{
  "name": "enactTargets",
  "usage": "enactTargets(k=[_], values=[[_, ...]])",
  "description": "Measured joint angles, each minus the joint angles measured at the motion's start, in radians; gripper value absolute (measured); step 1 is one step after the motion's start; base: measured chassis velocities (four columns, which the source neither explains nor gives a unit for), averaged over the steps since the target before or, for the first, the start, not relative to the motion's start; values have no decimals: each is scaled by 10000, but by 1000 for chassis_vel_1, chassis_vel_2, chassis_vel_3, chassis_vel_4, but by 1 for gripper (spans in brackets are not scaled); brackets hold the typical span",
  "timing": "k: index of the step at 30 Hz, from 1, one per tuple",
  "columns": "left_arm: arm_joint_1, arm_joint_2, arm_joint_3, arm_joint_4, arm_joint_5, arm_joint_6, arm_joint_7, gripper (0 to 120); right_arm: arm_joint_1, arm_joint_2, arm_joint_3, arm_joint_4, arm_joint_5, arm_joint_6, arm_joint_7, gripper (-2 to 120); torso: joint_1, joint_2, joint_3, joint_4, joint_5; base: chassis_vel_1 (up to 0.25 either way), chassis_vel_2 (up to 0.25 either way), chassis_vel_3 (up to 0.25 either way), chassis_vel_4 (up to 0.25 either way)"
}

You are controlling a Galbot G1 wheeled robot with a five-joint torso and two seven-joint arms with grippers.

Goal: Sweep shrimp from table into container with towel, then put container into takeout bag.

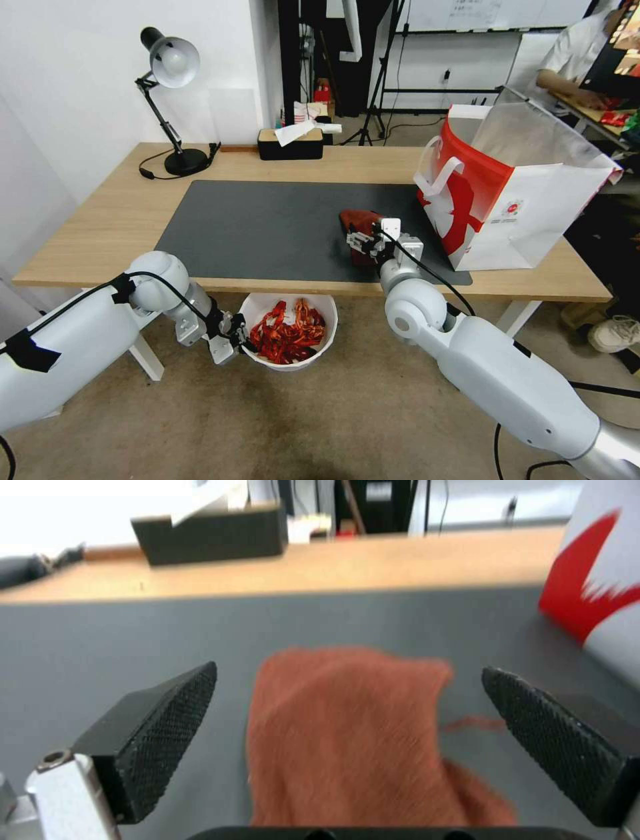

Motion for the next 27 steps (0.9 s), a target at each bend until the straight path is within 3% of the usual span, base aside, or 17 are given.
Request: enactTargets(k=[8,14,19,20,25,27], values=[[74,-50,-13,-30,12,0,0,0,-1173,-457,873,631,-1805,1577,-1194,100,0,0,0,0,0,0,0,0,0],[258,-9,-188,-90,29,-20,0,0,-3512,-671,2413,1690,-3131,2919,-2306,100,-1,1,-1,0,0,0,0,0,0],[421,24,-305,-165,51,-50,1,0,-6178,-82,3902,2208,-4637,4043,-2860,100,-2,2,-2,-3,0,0,0,0,0],[421,24,-305,-165,51,-50,1,0,-6178,-82,3902,2208,-4637,4043,-2860,100,-2,2,-2,-3,0,0,0,0,0],[449,55,-310,-254,56,-54,4,0,-8907,1094,5172,2340,-6450,5222,-2972,100,-2,3,-2,-6,-1,0,0,0,0],[463,64,-310,-267,60,-56,4,0,-9336,1267,5329,2312,-6638,5473,-2973,100,-3,3,-2,-7,-1,0,0,0,0]])
